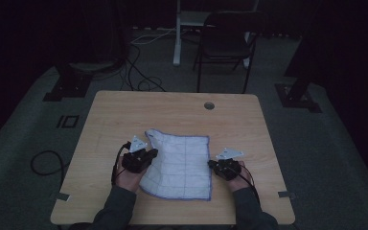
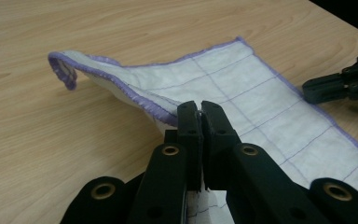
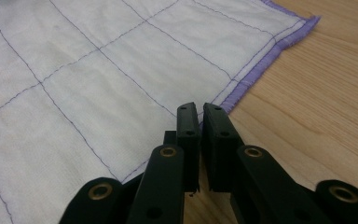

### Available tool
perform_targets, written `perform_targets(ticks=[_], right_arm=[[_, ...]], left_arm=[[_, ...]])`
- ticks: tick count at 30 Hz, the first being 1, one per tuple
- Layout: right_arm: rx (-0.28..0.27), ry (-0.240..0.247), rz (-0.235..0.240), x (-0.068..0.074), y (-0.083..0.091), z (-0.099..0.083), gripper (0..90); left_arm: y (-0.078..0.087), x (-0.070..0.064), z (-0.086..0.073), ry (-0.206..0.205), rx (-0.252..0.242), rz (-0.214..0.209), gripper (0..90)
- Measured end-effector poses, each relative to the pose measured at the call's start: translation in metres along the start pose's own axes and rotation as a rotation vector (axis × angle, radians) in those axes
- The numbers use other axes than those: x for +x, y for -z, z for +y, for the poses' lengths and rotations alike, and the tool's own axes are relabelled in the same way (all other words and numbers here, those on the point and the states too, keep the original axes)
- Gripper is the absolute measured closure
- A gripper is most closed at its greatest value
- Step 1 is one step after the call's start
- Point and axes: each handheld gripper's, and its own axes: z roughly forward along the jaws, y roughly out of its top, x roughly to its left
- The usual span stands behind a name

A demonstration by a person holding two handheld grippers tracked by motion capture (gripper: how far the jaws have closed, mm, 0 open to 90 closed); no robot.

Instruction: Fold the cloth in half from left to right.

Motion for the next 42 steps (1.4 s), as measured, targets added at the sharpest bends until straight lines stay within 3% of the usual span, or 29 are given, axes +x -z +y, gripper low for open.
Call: perform_targets(ticks=[28, 42], right_arm=[[-0.001, -0.014, 0.000, -0.001, 0.000, 0.000, 83.5], [-0.004, -0.022, -0.017, -0.002, 0.001, -0.001, 75.1]], left_arm=[[-0.012, -0.038, 0.026, -0.075, -0.036, -0.091, 88.0], [-0.033, -0.056, 0.034, -0.104, -0.030, -0.141, 87.9]])
